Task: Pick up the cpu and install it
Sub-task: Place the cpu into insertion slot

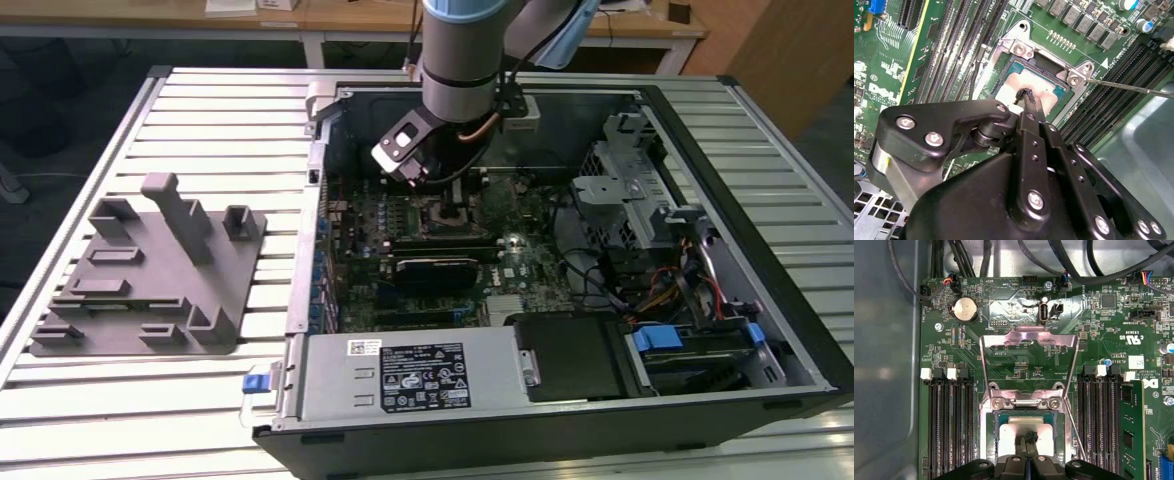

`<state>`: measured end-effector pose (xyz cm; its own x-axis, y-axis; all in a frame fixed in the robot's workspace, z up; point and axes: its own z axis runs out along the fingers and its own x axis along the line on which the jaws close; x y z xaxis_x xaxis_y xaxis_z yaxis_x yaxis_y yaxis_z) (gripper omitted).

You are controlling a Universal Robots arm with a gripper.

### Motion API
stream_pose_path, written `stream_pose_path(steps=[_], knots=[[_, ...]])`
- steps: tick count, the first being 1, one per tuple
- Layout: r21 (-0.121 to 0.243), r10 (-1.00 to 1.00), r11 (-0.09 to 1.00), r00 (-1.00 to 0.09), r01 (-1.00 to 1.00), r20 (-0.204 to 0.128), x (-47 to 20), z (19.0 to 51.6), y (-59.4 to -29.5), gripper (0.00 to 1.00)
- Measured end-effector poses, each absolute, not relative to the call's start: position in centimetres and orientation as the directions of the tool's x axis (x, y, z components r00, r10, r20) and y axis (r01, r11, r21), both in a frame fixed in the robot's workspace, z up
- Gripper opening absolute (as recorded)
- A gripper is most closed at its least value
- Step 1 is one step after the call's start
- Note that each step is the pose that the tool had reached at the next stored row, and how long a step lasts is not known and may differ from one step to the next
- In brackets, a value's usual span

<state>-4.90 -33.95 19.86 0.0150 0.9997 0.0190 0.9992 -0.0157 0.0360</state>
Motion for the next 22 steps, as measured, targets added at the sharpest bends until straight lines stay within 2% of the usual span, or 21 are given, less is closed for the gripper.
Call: stream_pose_path(steps=[11,22], knots=[[0.038,1.0,-0.016,0.015,0.999,0.021,-4.9,19.9,-33.9,0.11],[0.036,1.0,-0.016,0.015,0.999,0.019,-4.9,22.7,-33.9,0.11]])
